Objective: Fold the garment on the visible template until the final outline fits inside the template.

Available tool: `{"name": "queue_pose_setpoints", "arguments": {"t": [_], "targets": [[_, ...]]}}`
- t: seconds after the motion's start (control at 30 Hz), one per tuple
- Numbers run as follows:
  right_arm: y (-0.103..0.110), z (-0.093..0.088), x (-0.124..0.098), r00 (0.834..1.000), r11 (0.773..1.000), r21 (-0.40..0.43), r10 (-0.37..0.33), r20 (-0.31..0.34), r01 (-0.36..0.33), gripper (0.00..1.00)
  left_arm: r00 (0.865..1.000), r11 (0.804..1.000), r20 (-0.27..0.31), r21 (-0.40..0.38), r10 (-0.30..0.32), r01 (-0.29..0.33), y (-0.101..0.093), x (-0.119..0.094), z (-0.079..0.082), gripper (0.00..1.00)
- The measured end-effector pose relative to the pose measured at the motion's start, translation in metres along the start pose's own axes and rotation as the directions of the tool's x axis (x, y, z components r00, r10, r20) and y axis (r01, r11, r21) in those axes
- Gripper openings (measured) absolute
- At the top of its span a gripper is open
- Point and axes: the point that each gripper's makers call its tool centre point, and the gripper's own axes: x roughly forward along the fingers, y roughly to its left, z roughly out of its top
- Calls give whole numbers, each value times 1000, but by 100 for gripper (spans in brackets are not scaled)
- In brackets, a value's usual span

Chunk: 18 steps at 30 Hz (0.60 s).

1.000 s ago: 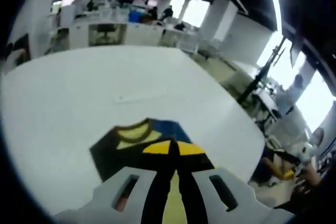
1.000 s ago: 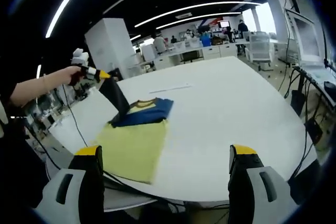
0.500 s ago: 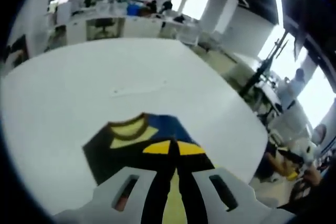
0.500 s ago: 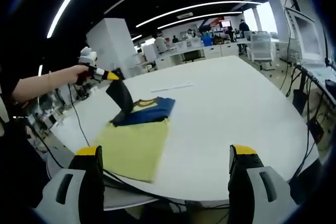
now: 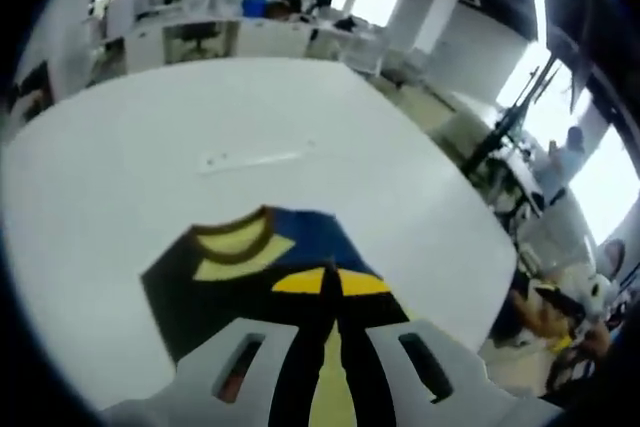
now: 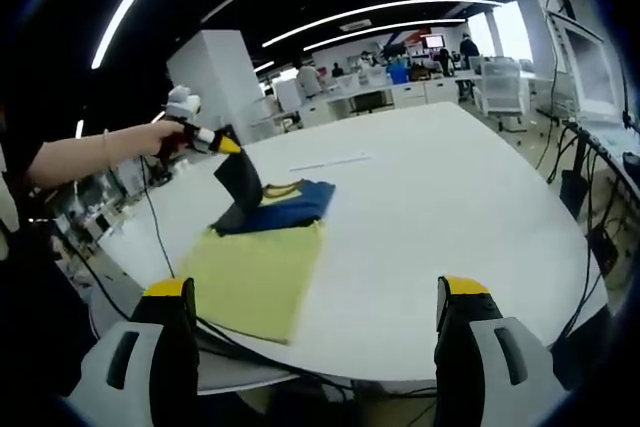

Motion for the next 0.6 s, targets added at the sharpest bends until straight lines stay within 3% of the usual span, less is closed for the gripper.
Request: {"name": "queue_pose_setpoints", "arguments": {"t": [0.6], "targets": [[-12,2,9,999,1000,-9,28,-21,-28,100,999,998,-39,-54,14,-17,-7,36,-17,0]]}}
